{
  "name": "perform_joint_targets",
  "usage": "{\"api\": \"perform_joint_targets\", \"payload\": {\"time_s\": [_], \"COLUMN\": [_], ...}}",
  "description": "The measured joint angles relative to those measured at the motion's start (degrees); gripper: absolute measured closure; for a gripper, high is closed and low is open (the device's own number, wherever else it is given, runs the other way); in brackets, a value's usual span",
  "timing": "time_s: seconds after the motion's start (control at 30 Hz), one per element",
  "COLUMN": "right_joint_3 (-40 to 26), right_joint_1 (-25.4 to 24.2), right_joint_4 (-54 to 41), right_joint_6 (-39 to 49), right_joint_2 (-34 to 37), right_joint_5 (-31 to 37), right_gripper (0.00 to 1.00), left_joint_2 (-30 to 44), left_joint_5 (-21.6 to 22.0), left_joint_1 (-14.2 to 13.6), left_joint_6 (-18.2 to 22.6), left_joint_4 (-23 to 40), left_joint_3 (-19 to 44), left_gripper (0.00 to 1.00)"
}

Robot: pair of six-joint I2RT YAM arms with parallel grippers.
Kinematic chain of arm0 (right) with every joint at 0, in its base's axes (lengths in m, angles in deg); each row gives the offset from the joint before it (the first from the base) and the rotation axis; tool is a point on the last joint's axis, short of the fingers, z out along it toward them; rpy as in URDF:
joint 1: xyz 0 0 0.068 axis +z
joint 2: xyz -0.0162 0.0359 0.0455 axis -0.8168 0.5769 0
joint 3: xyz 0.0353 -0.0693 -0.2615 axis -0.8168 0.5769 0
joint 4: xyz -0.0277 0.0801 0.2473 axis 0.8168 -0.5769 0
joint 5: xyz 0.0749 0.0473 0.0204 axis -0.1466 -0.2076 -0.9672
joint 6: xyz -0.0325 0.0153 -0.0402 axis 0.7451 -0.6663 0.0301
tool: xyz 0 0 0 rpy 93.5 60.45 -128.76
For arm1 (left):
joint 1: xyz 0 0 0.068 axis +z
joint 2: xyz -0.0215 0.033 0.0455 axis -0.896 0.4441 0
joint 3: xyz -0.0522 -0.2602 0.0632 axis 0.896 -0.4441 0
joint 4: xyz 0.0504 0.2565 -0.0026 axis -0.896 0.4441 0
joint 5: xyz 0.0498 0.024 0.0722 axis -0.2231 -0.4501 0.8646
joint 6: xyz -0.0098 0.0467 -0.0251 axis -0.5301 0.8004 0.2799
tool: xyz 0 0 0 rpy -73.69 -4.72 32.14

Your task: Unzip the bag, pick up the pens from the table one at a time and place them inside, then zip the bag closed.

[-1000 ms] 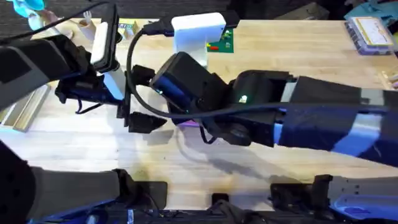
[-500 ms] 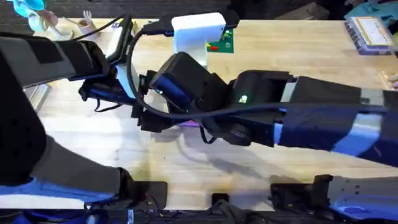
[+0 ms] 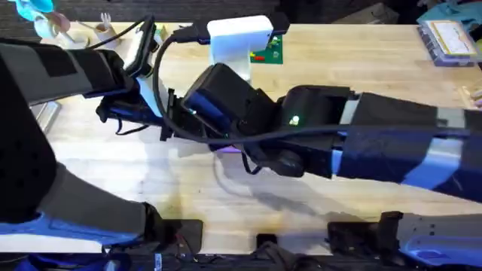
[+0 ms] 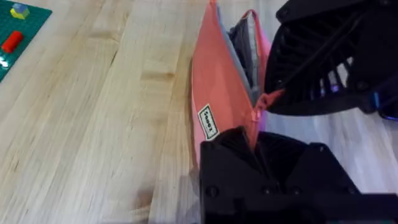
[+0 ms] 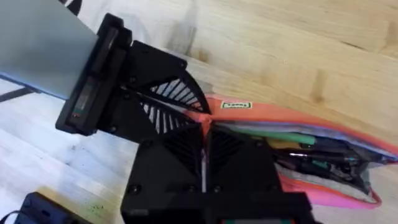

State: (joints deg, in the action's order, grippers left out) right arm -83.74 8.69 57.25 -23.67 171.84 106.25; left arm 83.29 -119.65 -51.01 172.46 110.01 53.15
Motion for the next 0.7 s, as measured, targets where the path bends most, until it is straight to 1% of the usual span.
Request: {"api": "perform_joint_targets", "payload": {"time_s": [0.13,0.3,0.7], "right_joint_3": [0.00,0.00,0.00], "right_joint_1": [0.00,-0.47,-6.42], "right_joint_4": [-0.56,-3.83,-9.80], "right_joint_6": [0.45,1.30,2.30], "right_joint_2": [0.00,-0.44,-2.43], "right_joint_5": [0.00,0.07,-1.66], "right_gripper": [0.970,0.970,0.970], "left_joint_2": [0.00,0.00,0.00], "left_joint_5": [0.02,0.54,0.26], "left_joint_1": [0.00,0.00,0.00], "left_joint_6": [0.00,0.00,0.00], "left_joint_4": [0.02,-0.04,-0.37], "left_joint_3": [0.00,0.00,-0.02], "left_gripper": [0.958,0.957,0.958]}}
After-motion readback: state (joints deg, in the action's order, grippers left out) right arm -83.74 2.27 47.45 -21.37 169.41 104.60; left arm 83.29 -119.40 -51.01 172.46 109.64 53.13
